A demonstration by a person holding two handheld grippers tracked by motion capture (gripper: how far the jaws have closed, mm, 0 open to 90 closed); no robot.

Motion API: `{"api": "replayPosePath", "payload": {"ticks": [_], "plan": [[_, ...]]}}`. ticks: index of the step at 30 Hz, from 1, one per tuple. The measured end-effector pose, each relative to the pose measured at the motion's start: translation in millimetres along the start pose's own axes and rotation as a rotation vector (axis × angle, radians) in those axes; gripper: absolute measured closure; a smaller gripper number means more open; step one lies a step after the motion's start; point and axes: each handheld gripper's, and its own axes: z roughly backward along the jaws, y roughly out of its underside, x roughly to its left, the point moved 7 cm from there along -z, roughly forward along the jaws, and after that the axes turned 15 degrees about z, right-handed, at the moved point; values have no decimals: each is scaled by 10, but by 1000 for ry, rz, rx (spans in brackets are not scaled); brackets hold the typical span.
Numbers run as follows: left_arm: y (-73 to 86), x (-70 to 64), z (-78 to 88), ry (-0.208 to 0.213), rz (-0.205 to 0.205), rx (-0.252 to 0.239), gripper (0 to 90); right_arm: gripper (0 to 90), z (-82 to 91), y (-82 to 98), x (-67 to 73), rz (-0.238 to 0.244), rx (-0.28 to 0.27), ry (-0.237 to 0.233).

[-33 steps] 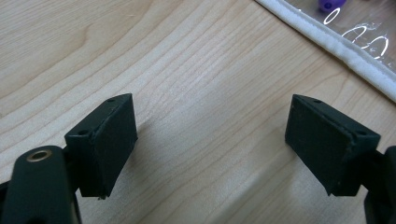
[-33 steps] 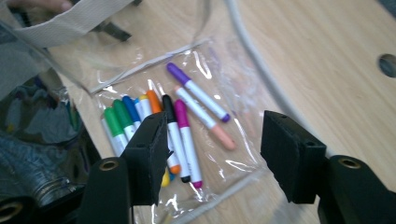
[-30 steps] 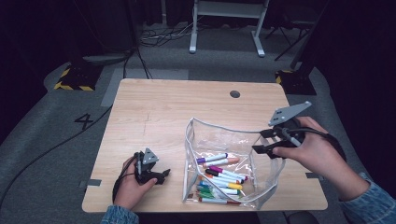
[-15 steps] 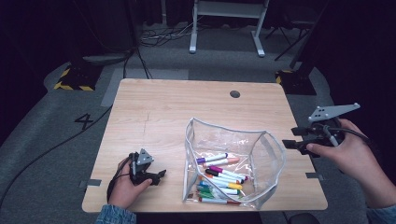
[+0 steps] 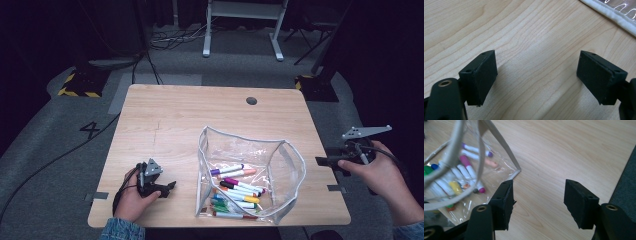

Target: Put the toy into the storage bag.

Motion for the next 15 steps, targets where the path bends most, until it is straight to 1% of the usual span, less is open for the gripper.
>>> {"api": "replayPosePath", "payload": {"ticks": [1,2,6,7,9,11,12,15], "plan": [[-1,2,0,0,1,-1,171,405,-48,47,-12,-5,0,-6],[-6,10,2,-8,-7,-4,171,403,-95,97,-19,-16,7,-11],[-6,9,-1,-12,-6,-6,170,388,-303,296,-32,-26,19,-26],[-5,8,-1,-11,-5,-5,171,385,-352,343,-22,-35,25,-31],[-2,5,1,-8,-3,-2,171,377,-440,424,-13,-31,30,-35],[-4,8,1,-10,-3,-3,170,371,-534,510,20,-46,39,-48],[-4,8,1,-10,-3,-2,171,362,-581,552,28,-41,41,-50],[-4,9,1,-10,-3,-2,171,347,-715,682,83,-50,55,-65]]}}
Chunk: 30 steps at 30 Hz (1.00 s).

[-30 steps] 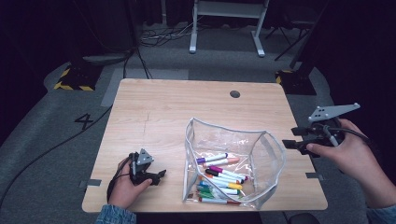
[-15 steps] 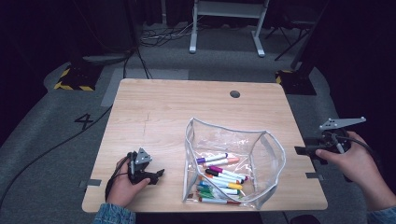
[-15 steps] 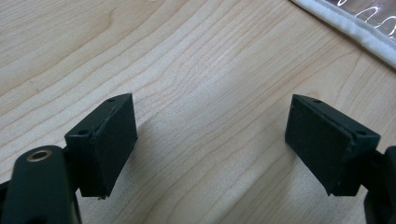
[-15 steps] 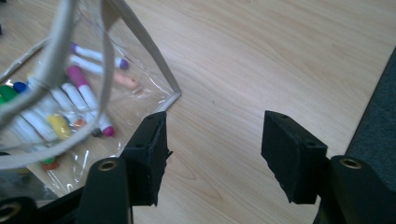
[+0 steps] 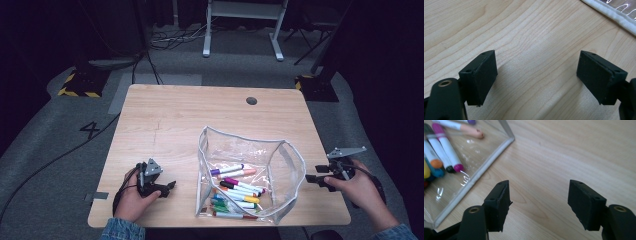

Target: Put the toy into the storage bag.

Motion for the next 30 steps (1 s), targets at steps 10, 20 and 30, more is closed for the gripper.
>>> {"api": "replayPosePath", "payload": {"ticks": [10,20,30], "plan": [[-2,2,-2,1,-1,0,171,295,-332,321,50,-16,-40,20],[0,0,-2,1,1,1,171,58,-570,392,105,67,-154,136],[0,-9,-8,-5,3,1,160,0,-628,365,171,79,-167,131]]}}
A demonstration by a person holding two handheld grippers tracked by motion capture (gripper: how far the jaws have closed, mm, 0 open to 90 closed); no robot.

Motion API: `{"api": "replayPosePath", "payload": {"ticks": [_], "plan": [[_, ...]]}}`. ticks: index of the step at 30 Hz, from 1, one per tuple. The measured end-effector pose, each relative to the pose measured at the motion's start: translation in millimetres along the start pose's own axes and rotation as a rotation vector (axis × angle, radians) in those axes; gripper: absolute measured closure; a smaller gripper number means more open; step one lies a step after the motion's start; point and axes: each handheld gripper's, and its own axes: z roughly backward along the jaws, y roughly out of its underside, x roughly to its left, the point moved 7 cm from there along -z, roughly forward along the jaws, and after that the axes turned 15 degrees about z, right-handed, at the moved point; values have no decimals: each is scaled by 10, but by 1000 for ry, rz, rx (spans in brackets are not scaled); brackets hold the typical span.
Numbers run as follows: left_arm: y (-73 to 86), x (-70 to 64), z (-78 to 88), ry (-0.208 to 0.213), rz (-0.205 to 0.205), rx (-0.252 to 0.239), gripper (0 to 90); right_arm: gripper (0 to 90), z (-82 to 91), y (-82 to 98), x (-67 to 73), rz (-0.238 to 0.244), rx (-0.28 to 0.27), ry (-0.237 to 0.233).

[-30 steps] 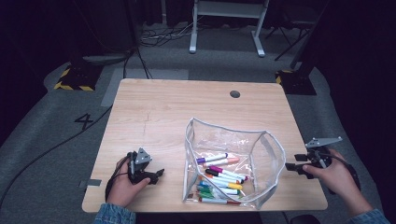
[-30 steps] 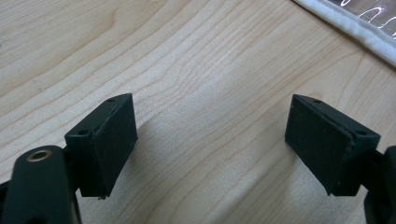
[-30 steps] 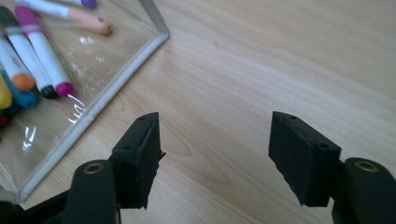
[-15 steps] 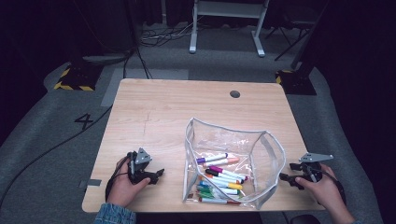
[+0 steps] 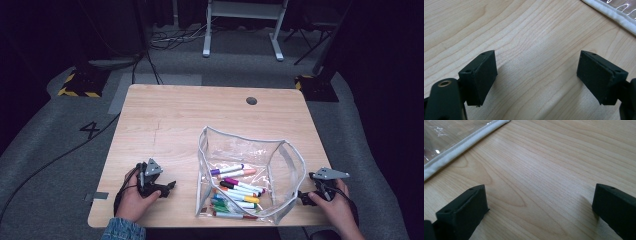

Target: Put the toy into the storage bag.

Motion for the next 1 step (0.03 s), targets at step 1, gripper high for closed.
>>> {"api": "replayPosePath", "payload": {"ticks": [1], "plan": [[0,-3,-1,-2,2,1,157,0,0,0,0,0,0,0]]}}
